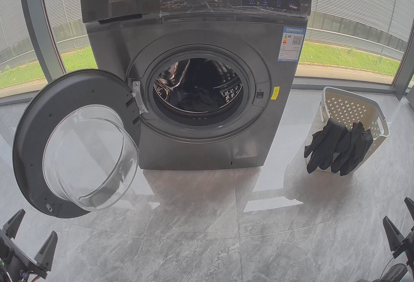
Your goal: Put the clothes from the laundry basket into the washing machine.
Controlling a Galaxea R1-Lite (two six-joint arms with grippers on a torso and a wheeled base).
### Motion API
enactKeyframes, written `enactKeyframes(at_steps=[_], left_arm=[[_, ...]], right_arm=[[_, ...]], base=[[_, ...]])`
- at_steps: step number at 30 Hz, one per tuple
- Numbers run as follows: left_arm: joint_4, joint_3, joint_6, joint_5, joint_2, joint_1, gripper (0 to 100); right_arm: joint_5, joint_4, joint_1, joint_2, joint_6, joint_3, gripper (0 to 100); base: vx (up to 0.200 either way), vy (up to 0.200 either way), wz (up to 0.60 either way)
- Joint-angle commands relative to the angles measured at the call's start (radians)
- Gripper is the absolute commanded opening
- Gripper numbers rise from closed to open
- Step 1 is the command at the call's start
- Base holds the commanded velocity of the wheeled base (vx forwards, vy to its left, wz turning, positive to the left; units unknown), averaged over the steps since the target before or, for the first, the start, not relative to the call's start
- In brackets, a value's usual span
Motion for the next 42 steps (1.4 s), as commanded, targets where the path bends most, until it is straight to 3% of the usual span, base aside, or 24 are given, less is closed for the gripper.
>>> enactKeyframes(at_steps=[1, 3, 4, 7, 10, 12, 13, 14, 16, 18, 19, 24, 27, 29, 31, 42], left_arm=[[0.175, 0.018, 0.01, -0.092, -0.218, 0.183, 100], [0.208, 0.018, -0.007, -0.073, -0.218, 0.187, 100], [0.217, 0.018, -0.036, -0.054, -0.218, 0.19, 100], [0.217, 0.018, -0.062, -0.028, -0.218, 0.193, 100], [0.217, 0.018, -0.056, -0.004, -0.216, 0.233, 100], [0.218, 0.018, -0.052, -0.017, -0.235, 0.311, 100], [0.218, 0.018, -0.053, -0.02, -0.238, 0.317, 100], [0.218, 0.018, -0.035, -0.086, -0.307, 0.358, 100], [0.217, 0.018, -0.033, -0.14, -0.307, 0.345, 100], [0.218, 0.018, -0.047, -0.154, -0.307, 0.345, 100], [0.218, 0.018, -0.047, -0.157, -0.307, 0.345, 100], [0.246, 0.018, -0.036, -0.069, -0.307, 0.341, 100], [0.251, 0.018, -0.023, -0.094, -0.307, 0.343, 100], [0.294, 0.018, -0.007, -0.168, -0.307, 0.341, 100], [0.306, 0.016, -0.006, -0.192, -0.307, 0.341, 100], [0.298, 0.018, -0.003, -0.178, -0.307, 0.343, 100]], right_arm=[[0.012, 0.103, -0.141, -0.209, -0.012, 0.014, 100], [0.019, 0.116, -0.183, -0.215, -0.015, 0.017, 100], [0.033, 0.187, -0.189, -0.249, -0.014, 0.017, 100], [0.062, 0.291, -0.2, -0.307, -0.012, 0.005, 100], [0.031, 0.294, -0.201, -0.307, -0.023, 0.017, 100], [0.027, 0.294, -0.203, -0.307, -0.023, 0.017, 100], [0.027, 0.294, -0.203, -0.307, -0.023, 0.017, 100], [0.027, 0.294, -0.203, -0.307, -0.026, 0.017, 100], [0.027, 0.294, -0.201, -0.307, -0.028, 0.017, 100], [0.024, 0.294, -0.2, -0.307, -0.025, 0.017, 100], [0.024, 0.294, -0.2, -0.307, -0.023, 0.017, 100], [0.013, 0.294, -0.2, -0.307, -0.015, 0.017, 100], [0.018, 0.296, -0.204, -0.307, -0.028, 0.017, 100], [0.019, 0.296, -0.2, -0.307, -0.029, 0.017, 100], [0.019, 0.294, -0.2, -0.307, -0.028, 0.017, 100], [0.021, 0.291, -0.2, -0.307, -0.031, 0.017, 100]], base=[[0.0, 0.0, 0.0], [0.0, 0.0, 0.0], [0.0, 0.0, 0.0], [0.0, 0.0, 0.0], [0.0, 0.0, 0.0], [0.0, 0.0, 0.0], [0.0, 0.0, 0.0], [0.0, 0.0, 0.0], [0.0, 0.0, 0.0], [0.0, 0.0, 0.0], [0.0, 0.0, 0.0], [0.0, 0.0, 0.0], [0.0, 0.0, 0.0], [0.0, 0.0, 0.0], [0.0, 0.0, 0.0], [0.0, -0.055, 0.0]])
